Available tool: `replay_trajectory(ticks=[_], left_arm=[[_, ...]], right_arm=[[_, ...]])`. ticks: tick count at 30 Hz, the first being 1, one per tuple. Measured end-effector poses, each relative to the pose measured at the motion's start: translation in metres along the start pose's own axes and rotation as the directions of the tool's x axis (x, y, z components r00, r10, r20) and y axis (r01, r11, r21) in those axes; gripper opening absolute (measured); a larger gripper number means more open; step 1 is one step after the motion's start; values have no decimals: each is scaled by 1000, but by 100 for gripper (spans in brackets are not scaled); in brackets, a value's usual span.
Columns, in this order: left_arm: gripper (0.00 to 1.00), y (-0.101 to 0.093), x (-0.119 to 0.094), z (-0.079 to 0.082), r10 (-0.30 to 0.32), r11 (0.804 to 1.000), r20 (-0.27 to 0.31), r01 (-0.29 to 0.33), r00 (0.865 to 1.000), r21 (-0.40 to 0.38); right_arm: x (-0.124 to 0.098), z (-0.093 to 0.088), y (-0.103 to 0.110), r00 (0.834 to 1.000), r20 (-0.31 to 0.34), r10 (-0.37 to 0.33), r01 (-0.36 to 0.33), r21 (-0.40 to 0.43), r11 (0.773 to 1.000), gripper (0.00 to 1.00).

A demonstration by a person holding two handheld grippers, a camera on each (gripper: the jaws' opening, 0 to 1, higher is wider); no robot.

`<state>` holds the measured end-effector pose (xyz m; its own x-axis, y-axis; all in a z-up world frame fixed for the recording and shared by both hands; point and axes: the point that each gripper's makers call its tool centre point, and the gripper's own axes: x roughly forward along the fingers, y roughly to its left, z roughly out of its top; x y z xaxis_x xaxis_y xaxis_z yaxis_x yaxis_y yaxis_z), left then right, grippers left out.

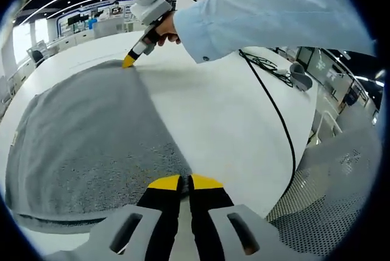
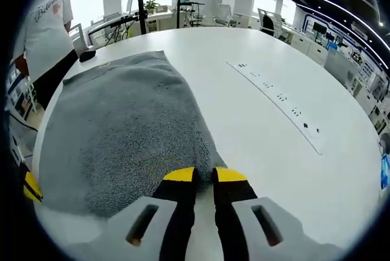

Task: Fold the towel on the table until its edges align and the towel forms a compact rectangular stack.

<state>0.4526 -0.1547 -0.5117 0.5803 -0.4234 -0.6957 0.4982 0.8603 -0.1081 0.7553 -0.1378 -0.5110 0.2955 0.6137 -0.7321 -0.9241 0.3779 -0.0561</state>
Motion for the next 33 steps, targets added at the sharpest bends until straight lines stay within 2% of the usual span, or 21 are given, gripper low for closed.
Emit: replay_trajectory(ticks=[1,3,6,9,13,16,19,21,24,26,29,33], left_arm=[[10,1,0,1,11,1000,3,-11,1000,-16],[13,1,-1,1,12,1000,7,-11,1000,-21],[19,2,-3,1,26,1000,1,-26,1000,-7],[21,1,-3,-2,26,1000,-17,-26,1000,12],[22,0,-3,-7,27,998,-42,-25,999,56],[22,1,-2,-6,29,998,-45,-27,999,60],[18,2,-1,-6,29,997,-47,-26,998,69],[11,2,0,-6,22,996,-46,-18,999,83],[4,3,1,-5,12,997,-43,-8,999,77],[3,4,1,-5,8,997,-41,-5,999,80],[2,3,2,-4,6,997,-38,-3,999,78],[2,2,1,-3,-3,998,-34,6,999,68]], right_arm=[[-4,2,2,1000,-1,-2,2,-3,1000,9],[5,2,-3,1000,1,-1,1,-3,1000,10],[6,-1,-4,1000,1,0,0,3,1000,11],[3,0,-7,1000,1,0,0,10,1000,13],[0,0,8,1000,2,-1,1,13,1000,14],[1,0,9,1000,0,2,-2,13,1000,14],[11,-3,-5,1000,-2,2,-2,15,1000,14],[5,-3,3,1000,-2,3,-3,15,1000,13],[11,1,-5,1000,-5,8,-8,13,1000,9],[8,1,-2,1000,-11,15,-15,8,1000,4],[7,-4,2,1000,-15,12,-12,12,1000,2],[8,0,-9,1000,-24,10,-9,17,1000,2]])
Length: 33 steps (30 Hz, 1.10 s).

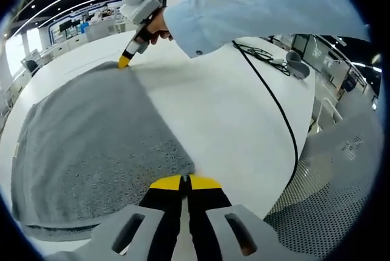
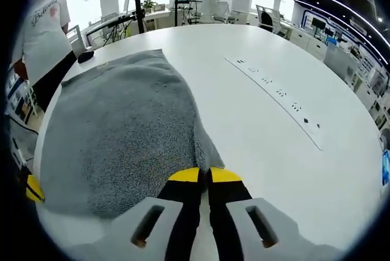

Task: Fold the towel on the table until its edges align and the towel forms a compact rectangular stack.

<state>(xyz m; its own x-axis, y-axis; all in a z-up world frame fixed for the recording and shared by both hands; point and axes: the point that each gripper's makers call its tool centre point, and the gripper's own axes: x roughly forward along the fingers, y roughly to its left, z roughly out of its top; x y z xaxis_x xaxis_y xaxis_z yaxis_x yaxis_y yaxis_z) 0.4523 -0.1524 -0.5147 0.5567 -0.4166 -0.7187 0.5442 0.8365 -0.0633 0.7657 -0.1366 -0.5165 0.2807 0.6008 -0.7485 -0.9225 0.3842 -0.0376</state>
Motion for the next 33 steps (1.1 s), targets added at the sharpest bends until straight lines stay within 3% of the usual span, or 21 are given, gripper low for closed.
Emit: replay_trajectory(ticks=[4,8,9,12,15,18,20,26,33], left_arm=[[2,-1,1,0,-4,1000,1,4,1000,-8],[2,-1,1,0,-5,1000,0,5,1000,-11],[2,-1,1,0,-5,1000,0,5,1000,-12],[2,-2,1,0,-6,1000,0,6,1000,-12],[2,-2,1,0,-8,1000,0,8,1000,-10],[2,-2,1,-1,-8,1000,0,8,1000,-9],[2,-2,1,-1,-9,1000,-1,9,1000,-8],[2,-4,0,1,-15,1000,7,15,1000,-20],[2,-12,-4,7,-37,999,26,38,999,-21]], right_arm=[[-7,-9,-2,1000,4,-17,17,13,1000,10],[-10,-9,-6,999,21,-39,37,65,997,30],[-15,-7,1,999,22,-39,38,67,997,31],[-12,-10,-8,999,21,-42,41,74,996,28],[-18,-7,8,999,18,-31,29,96,995,22],[-7,-9,3,1000,4,-10,10,94,996,11],[-9,-8,14,1000,0,2,-2,93,996,4],[-3,-9,-2,1000,-11,-6,7,99,995,1],[-20,-16,3,999,-29,-12,15,125,992,0]])
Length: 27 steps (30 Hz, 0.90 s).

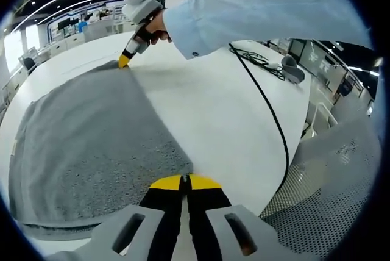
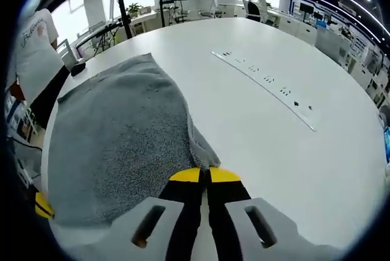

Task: Fold the towel on the table until its edges align and the towel forms a compact rectangular stack.

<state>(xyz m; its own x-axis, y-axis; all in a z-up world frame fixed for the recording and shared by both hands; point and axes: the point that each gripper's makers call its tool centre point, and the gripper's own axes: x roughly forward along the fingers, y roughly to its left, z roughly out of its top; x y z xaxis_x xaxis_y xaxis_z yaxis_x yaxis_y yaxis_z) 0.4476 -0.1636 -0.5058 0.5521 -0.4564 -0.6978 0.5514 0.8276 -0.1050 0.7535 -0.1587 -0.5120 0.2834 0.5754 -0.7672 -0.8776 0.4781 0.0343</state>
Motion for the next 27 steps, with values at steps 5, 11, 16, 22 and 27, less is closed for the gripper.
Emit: replay_trajectory(ticks=[5,11,16,22,27], left_arm=[[2,-8,-2,7,-21,1000,16,21,1000,-3],[2,-21,-3,16,-51,999,36,51,998,1],[2,-38,-3,26,-89,996,52,88,995,17],[2,-60,-5,39,-141,990,72,138,987,39],[2,-75,-3,47,-175,983,80,170,981,67]], right_arm=[[-14,-5,-4,1000,-15,-16,16,8,1000,0],[-27,-14,-15,999,-34,-38,39,18,999,0],[-36,-23,-28,997,-57,-59,60,24,998,0],[-64,-38,-29,993,-83,-84,88,41,995,0],[-77,-47,-40,989,-101,-105,110,49,993,0]])
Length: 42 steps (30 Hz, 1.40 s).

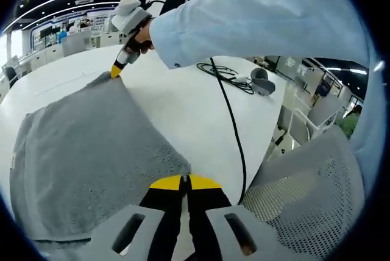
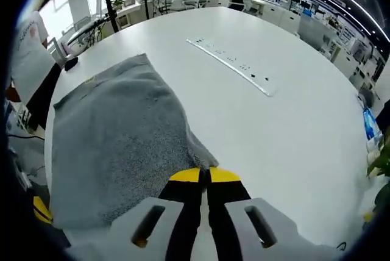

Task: Fold the towel on the table until its edges align and the towel forms a compact rectangular stack.

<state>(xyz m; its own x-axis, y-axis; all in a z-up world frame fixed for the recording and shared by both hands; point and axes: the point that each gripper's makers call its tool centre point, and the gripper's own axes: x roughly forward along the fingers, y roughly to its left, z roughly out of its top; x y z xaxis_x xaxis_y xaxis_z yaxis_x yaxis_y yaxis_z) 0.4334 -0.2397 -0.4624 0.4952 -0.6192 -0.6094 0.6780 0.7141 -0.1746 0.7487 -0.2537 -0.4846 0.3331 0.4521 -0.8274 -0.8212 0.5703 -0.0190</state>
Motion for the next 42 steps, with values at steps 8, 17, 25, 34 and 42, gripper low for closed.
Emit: replay_trajectory(ticks=[8,17,25,34,42], left_arm=[[2,-12,0,7,-25,999,10,25,1000,20],[2,-6,-11,16,-9,1000,39,9,999,18],[2,13,-34,33,29,999,94,-27,995,-18],[2,30,-63,50,77,997,154,-72,985,-37],[2,47,-86,60,120,992,195,-111,973,-55]], right_arm=[[-20,-10,-3,1000,-7,-23,24,18,1000,0],[-26,-3,2,999,-9,-33,33,13,999,0],[-29,19,3,999,3,-39,40,-13,999,0],[-35,44,3,999,15,-39,39,-33,999,0],[-41,64,7,999,19,-42,43,-30,999,0]])
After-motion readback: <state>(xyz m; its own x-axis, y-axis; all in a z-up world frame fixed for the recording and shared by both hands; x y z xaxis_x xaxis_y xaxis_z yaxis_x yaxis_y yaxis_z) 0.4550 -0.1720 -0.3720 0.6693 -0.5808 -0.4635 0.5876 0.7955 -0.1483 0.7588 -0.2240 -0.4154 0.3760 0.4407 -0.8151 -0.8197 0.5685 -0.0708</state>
